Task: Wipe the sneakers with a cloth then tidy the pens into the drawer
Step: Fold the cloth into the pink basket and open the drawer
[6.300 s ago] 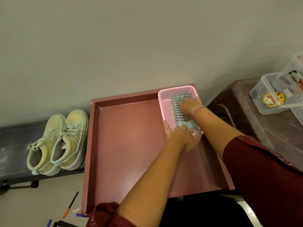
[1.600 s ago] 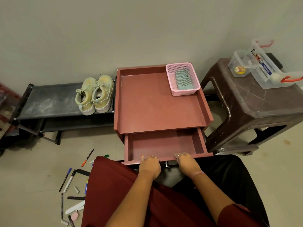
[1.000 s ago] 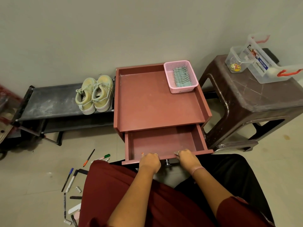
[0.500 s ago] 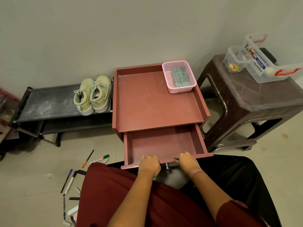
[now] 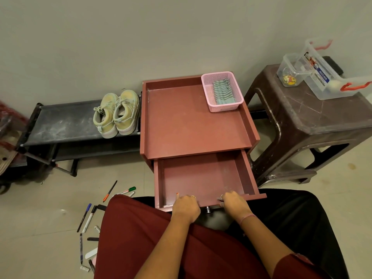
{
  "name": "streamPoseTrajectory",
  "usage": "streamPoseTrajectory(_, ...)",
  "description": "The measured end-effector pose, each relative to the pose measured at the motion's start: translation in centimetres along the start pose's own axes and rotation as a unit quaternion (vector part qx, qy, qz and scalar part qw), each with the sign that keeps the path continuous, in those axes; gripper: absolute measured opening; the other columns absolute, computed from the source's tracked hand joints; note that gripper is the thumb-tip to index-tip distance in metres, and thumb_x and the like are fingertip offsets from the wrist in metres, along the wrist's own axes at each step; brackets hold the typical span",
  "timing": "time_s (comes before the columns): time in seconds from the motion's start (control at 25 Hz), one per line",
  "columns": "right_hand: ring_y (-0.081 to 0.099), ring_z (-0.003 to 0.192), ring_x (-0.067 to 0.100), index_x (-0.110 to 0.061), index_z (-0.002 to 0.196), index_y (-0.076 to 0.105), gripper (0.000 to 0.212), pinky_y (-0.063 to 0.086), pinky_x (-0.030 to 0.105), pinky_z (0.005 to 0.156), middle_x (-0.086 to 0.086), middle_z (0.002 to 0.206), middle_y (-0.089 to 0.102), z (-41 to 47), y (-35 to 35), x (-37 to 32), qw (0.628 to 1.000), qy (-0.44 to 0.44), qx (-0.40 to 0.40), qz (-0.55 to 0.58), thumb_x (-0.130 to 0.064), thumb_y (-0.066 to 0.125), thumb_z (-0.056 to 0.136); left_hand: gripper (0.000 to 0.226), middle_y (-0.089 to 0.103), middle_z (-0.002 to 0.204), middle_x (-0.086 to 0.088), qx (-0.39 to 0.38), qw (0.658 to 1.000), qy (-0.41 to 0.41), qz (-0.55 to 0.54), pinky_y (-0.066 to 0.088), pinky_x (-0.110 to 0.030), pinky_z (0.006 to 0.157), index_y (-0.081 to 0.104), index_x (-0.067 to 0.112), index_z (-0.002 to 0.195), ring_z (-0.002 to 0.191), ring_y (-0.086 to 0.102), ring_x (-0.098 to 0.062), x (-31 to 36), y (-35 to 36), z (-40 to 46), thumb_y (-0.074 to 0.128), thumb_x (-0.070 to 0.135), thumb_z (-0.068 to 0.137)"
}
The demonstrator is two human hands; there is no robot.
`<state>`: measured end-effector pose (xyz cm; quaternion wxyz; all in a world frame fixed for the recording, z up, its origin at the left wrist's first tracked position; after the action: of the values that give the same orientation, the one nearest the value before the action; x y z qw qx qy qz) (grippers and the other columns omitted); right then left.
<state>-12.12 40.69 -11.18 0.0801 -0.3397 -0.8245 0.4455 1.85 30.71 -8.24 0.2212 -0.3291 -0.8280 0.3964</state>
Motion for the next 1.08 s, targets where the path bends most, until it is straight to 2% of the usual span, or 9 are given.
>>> streamPoseTrajectory(0.28, 0.061, 0.105, 0.031, -0.003, 0.105, 0.066, 0.022, 0.048, 0.034, 0.088, 0.017, 0.110, 0.065, -0.4, -0.7, -0.3, 1.000, 0.009, 0.005, 0.004, -0.014, 0.053, 0.091, 0.037, 0.060, 0.124, -0.019, -0.003, 1.000, 0.007, 0.004, 0.011, -0.044, 0.119, 0.056, -0.001, 0.121, 0.117, 0.055, -0.032, 0.1, -0.1, -0.4, 0.037, 0.008, 0.090)
streamPoseTrajectory(0.64, 0.055, 0.112, 0.026, -0.006, 0.111, 0.064, 0.025, 0.044, 0.031, 0.091, 0.013, 0.114, 0.063, -0.6, -0.4, -0.1, 1.000, 0.001, -0.018, 0.011, -0.020, 0.056, 0.091, 0.037, 0.061, 0.122, -0.021, -0.009, 1.000, 0.013, 0.000, 0.012, -0.044, 0.119, 0.057, -0.002, 0.118, 0.115, 0.055, -0.033, 0.2, 0.2, -1.1, 0.037, 0.007, 0.089)
streamPoseTrajectory(0.8, 0.063, 0.101, 0.025, -0.006, 0.098, 0.071, 0.019, 0.051, 0.030, 0.087, 0.008, 0.098, 0.068, -0.9, -0.1, -0.2, 0.999, -0.002, -0.037, 0.020, -0.014, 0.059, 0.085, 0.037, 0.062, 0.120, -0.019, -0.016, 1.000, 0.018, 0.003, 0.011, -0.044, 0.120, 0.057, -0.002, 0.117, 0.114, 0.056, -0.031, 0.3, 0.5, -1.8, 0.036, 0.006, 0.088)
streamPoseTrajectory(0.92, 0.060, 0.087, 0.026, -0.009, 0.090, 0.070, 0.015, 0.048, 0.028, 0.074, 0.011, 0.087, 0.064, -1.2, -0.5, -0.7, 0.999, -0.005, -0.049, 0.001, -0.012, 0.056, 0.086, 0.038, 0.060, 0.122, -0.020, -0.024, 1.000, 0.018, 0.003, 0.010, -0.044, 0.120, 0.055, -0.002, 0.120, 0.116, 0.055, -0.032, 0.5, 0.3, -2.2, 0.036, 0.007, 0.089)
streamPoseTrajectory(0.96, 0.059, 0.089, 0.026, -0.011, 0.091, 0.069, 0.014, 0.048, 0.029, 0.075, 0.012, 0.089, 0.063, -1.4, -0.8, -0.9, 0.999, -0.004, -0.049, -0.008, -0.013, 0.056, 0.087, 0.038, 0.060, 0.123, -0.020, -0.026, 1.000, 0.016, 0.003, 0.009, -0.044, 0.120, 0.055, -0.002, 0.121, 0.117, 0.054, -0.032, 0.5, 0.2, -2.2, 0.036, 0.007, 0.090)
streamPoseTrajectory(1.08, 0.061, 0.106, 0.026, -0.006, 0.107, 0.068, 0.024, 0.050, 0.032, 0.090, 0.012, 0.108, 0.068, -1.2, -0.8, -0.8, 0.999, -0.004, -0.044, -0.011, -0.014, 0.058, 0.087, 0.038, 0.059, 0.124, -0.021, -0.035, 0.999, 0.018, 0.010, 0.009, -0.046, 0.120, 0.054, -0.002, 0.122, 0.118, 0.054, -0.032, 0.4, 0.2, -2.2, 0.035, 0.008, 0.091)
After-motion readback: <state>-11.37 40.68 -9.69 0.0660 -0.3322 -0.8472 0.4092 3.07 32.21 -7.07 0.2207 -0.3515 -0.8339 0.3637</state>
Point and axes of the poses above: each hand's wrist, its own z-axis towards the middle knuckle, its own y-axis out of the palm, x = y × z, the point moved 3 cm from there along z, towards the middle knuckle
